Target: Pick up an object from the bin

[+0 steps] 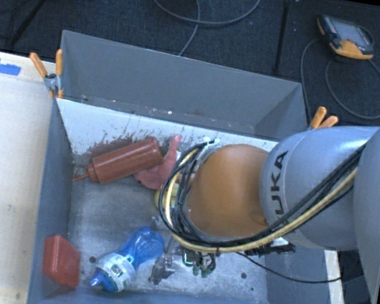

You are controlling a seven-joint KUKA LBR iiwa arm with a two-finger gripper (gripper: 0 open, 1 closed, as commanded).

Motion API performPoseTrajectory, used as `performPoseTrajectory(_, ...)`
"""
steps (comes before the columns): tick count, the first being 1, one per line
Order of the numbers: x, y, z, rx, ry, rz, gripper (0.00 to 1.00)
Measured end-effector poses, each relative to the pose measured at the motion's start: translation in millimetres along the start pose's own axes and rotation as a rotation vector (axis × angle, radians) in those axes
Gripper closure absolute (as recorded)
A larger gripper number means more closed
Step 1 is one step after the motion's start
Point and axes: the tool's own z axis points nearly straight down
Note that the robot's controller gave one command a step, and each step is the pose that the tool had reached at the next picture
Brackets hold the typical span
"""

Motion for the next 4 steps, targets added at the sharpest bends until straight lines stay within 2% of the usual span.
performPoseTrajectory(1, 0.8, -0.3, -0.8, 0.000, 0.003, 0.002, 0.00)
performPoseTrajectory(2, -6.6, 18.8, 30.3, 0.002, 0.003, -0.184, 0.00)
performPoseTrajectory(3, -6.2, 30.0, 44.8, 0.002, 0.025, -0.320, 0.00)
performPoseTrajectory(4, -7.9, 55.3, 24.6, 0.001, 0.020, -0.336, 0.00)
